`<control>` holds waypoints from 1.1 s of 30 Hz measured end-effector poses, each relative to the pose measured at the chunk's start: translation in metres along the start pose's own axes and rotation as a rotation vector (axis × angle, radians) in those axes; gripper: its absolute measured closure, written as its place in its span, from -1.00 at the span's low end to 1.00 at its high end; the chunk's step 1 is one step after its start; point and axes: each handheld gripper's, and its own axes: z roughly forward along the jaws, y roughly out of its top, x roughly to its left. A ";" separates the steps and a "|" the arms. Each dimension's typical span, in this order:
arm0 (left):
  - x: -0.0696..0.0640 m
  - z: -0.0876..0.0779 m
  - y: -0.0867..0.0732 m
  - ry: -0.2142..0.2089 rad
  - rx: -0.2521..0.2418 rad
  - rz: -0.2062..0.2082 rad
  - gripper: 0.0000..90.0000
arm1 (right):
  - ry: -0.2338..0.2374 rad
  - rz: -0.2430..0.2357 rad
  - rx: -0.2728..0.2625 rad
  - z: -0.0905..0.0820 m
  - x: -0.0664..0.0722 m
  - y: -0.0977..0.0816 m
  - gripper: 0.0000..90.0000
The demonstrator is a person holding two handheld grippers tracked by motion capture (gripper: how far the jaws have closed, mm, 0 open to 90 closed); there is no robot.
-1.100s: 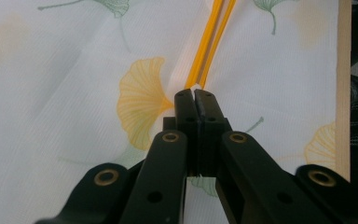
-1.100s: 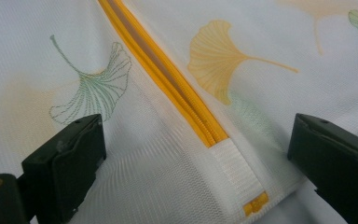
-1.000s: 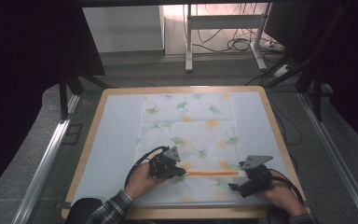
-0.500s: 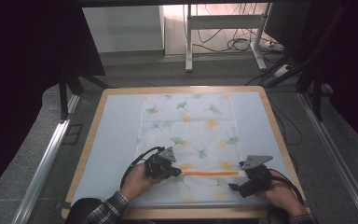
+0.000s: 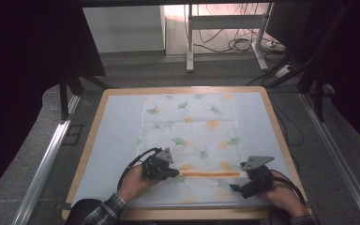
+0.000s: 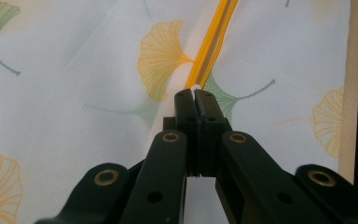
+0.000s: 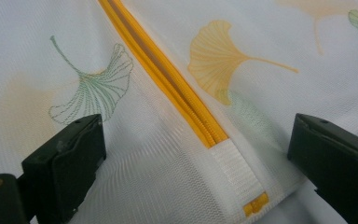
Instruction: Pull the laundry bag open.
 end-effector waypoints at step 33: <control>0.004 -0.017 -0.025 0.033 -0.014 -0.070 1.00 | -0.001 0.002 -0.001 0.000 0.000 0.000 -0.91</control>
